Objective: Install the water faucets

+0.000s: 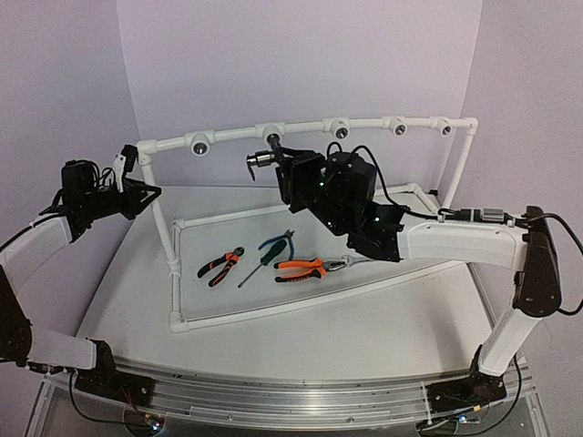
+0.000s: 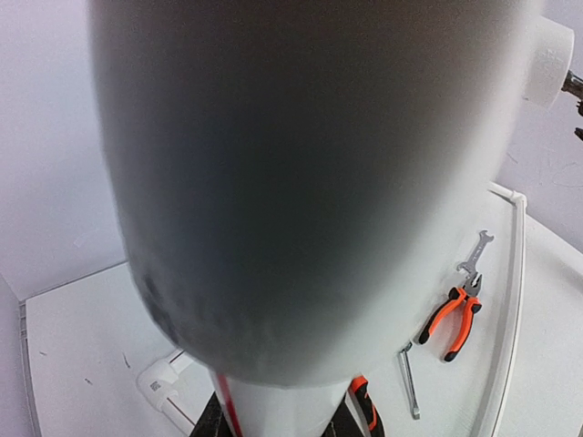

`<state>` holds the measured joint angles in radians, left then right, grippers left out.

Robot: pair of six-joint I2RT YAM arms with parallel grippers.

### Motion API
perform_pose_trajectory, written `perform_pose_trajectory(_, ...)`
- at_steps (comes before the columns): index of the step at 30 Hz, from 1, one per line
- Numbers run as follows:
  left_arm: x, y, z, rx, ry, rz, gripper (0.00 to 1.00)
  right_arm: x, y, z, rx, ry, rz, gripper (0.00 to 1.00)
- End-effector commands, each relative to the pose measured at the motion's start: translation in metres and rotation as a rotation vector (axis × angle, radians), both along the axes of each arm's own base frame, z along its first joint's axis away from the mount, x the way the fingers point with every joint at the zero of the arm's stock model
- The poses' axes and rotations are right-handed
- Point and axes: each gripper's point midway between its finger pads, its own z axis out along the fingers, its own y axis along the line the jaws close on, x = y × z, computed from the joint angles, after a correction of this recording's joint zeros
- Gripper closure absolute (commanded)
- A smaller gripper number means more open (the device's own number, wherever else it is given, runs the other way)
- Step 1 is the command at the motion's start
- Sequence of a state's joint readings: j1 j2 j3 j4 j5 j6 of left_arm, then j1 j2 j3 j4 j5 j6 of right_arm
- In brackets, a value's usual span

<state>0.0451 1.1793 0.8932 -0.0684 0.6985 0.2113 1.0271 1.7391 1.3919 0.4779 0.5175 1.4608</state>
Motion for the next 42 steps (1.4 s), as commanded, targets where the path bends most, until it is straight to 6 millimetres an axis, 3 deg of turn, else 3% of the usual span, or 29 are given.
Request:
perform_pose_trajectory(1, -0.01, 0.006, -0.051, -0.038, 0.271, 0.083, 1.0, -0.01, -0.013, -0.001, -0.086, -0.002, 0.011, 0.42)
perform_pose_trajectory(5, -0.009, 0.006, -0.05, -0.038, 0.269, 0.083, 1.0, -0.026, -0.023, 0.027, -0.157, -0.118, 0.055, 0.34)
perform_pose_trajectory(9, -0.008, 0.007, -0.05, -0.037, 0.269, 0.084, 1.0, -0.043, -0.05, 0.023, -0.369, -0.151, 0.063, 0.33)
perform_pose_trajectory(13, -0.008, 0.007, -0.05, -0.032, 0.27, 0.084, 1.0, -0.055, -0.09, 0.013, -0.781, -0.193, 0.042, 0.28)
perform_pose_trajectory(16, -0.008, 0.007, -0.05, -0.03, 0.269, 0.082, 1.0, -0.06, -0.108, 0.032, -1.123, -0.291, 0.034, 0.25)
perform_pose_trajectory(20, -0.008, 0.007, -0.048, -0.03, 0.266, 0.083, 1.0, -0.074, -0.091, 0.053, -1.706, -0.624, 0.052, 0.23)
perform_pose_trajectory(24, -0.009, 0.007, -0.048, -0.025, 0.261, 0.084, 1.0, -0.073, -0.073, 0.056, -2.193, -0.894, 0.069, 0.2)
perform_pose_trajectory(32, -0.012, 0.009, -0.051, -0.013, 0.269, 0.089, 1.0, -0.059, -0.01, 0.069, -2.6, -1.348, -0.094, 0.16)
perform_pose_trajectory(37, -0.015, 0.008, -0.054, -0.012, 0.288, 0.086, 1.0, -0.049, 0.013, 0.063, -2.714, -1.399, -0.113, 0.18)
perform_pose_trajectory(42, -0.017, 0.007, -0.055, -0.019, 0.298, 0.086, 1.0, -0.031, 0.015, 0.047, -2.791, -1.383, -0.073, 0.22)
